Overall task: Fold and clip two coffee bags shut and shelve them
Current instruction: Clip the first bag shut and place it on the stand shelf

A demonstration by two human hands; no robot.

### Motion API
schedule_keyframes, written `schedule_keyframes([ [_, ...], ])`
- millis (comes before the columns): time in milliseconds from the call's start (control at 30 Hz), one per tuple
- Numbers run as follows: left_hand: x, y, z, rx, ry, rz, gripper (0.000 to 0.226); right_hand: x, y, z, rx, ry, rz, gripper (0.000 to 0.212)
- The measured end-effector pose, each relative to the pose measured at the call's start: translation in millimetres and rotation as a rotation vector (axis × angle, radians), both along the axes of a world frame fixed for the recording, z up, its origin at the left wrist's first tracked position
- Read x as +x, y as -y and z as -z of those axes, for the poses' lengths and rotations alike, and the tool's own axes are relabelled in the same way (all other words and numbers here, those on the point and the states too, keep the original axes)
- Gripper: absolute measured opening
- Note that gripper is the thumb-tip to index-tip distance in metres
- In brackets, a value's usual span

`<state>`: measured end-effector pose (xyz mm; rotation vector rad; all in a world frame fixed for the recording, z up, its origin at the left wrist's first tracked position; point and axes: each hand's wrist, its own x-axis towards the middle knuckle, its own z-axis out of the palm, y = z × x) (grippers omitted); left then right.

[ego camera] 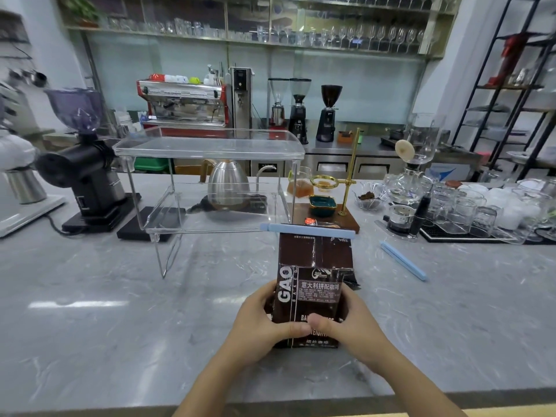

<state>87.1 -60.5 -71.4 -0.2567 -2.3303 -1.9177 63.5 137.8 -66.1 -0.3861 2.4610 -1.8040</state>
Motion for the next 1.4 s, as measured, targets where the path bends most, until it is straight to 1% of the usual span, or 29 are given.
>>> schedule_keyframes([
  [100,7.1,15.1,-5.2,0.036,0.006,-0.043,0.059,-1.4,18.2,-9.0,0.01,-0.001,-0.036,0.061],
  [233,14.3,35.1,-10.1,0.092,-0.004,-0.127,0.055,-1.1,41.1,-22.4,0.019,-0.018,-0.106,0.047],
  [300,16.9,43.7,-14.9,0.15,-0.013,-0.188,0.047,0.3,51.7,-30.7,-0.003,-0.025,-0.156,0.047],
  [367,18.4,48.2,-21.4,0.216,-0.026,-0.252,0.04,1.7,59.4,-36.9,-0.053,-0.028,-0.195,0.059],
  [467,16.7,53.3,-30.9,0.303,-0.043,-0.327,0.042,4.1,67.6,-40.3,-0.074,-0.061,-0.234,0.086],
  [500,15.0,54.2,-34.2,0.32,-0.048,-0.344,0.041,5.7,70.2,-41.5,-0.048,-0.087,-0.251,0.094],
  [567,10.8,55.0,-41.5,0.334,-0.067,-0.376,0.034,8.3,76.3,-44.8,0.062,-0.173,-0.271,0.108],
  [633,6.7,54.6,-48.9,0.334,-0.084,-0.4,0.026,6.9,82.3,-48.7,0.158,-0.246,-0.252,0.115],
  [700,3.4,55.4,-55.4,0.325,-0.09,-0.395,0.026,1.9,88.1,-54.3,0.164,-0.292,-0.206,0.109],
  [800,2.2,59.7,-67.0,0.248,-0.093,-0.323,0.033,-6.0,94.3,-67.9,0.073,-0.316,-0.16,0.091],
  [900,3.2,67.4,-77.3,0.114,-0.092,-0.221,0.052,-13.8,98.7,-77.8,0.001,-0.302,-0.158,0.07],
  [967,1.0,72.7,-84.4,0.035,-0.107,-0.184,0.064,-18.7,101.7,-82.4,-0.016,-0.31,-0.151,0.062],
  [1000,-2.0,75.5,-86.7,-0.006,-0.123,-0.178,0.067,-21.0,103.3,-84.1,-0.025,-0.308,-0.145,0.059],
  [1067,-9.0,80.0,-89.6,-0.081,-0.158,-0.177,0.066,-25.9,106.3,-86.3,-0.036,-0.3,-0.136,0.057],
  [1200,-23.5,87.7,-87.9,-0.159,-0.179,-0.219,0.058,-35.6,115.2,-85.7,-0.033,-0.294,-0.124,0.059],
  [1400,-42.9,92.3,-90.5,-0.18,-0.165,-0.257,0.051,-51.8,126.3,-92.4,-0.006,-0.234,-0.132,0.063],
])
